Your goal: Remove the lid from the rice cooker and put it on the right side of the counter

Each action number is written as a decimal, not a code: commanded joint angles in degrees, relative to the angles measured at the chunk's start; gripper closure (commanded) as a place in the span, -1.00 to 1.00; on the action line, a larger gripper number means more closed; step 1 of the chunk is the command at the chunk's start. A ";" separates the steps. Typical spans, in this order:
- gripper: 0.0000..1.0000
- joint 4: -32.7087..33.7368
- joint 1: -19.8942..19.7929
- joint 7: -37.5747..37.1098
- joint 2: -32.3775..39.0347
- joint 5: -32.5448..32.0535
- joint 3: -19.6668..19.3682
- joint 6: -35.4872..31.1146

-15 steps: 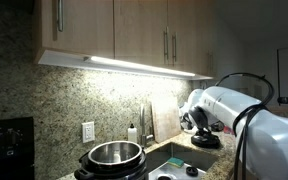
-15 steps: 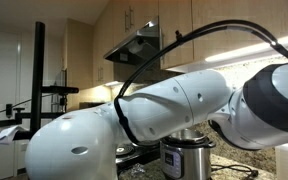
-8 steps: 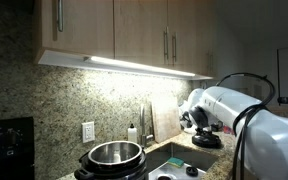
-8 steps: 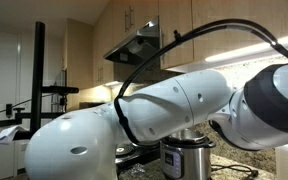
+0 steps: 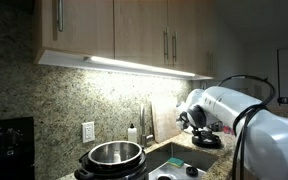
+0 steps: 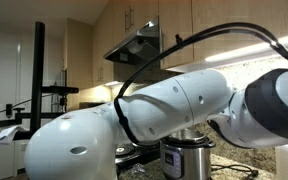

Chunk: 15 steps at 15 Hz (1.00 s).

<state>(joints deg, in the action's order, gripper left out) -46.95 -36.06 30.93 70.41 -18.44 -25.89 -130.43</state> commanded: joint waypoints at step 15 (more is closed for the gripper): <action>-1.00 -32.97 -7.64 50.16 -28.32 0.55 16.85 -5.80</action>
<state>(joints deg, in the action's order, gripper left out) -68.64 -41.95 73.07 49.85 -18.28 -12.55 -133.08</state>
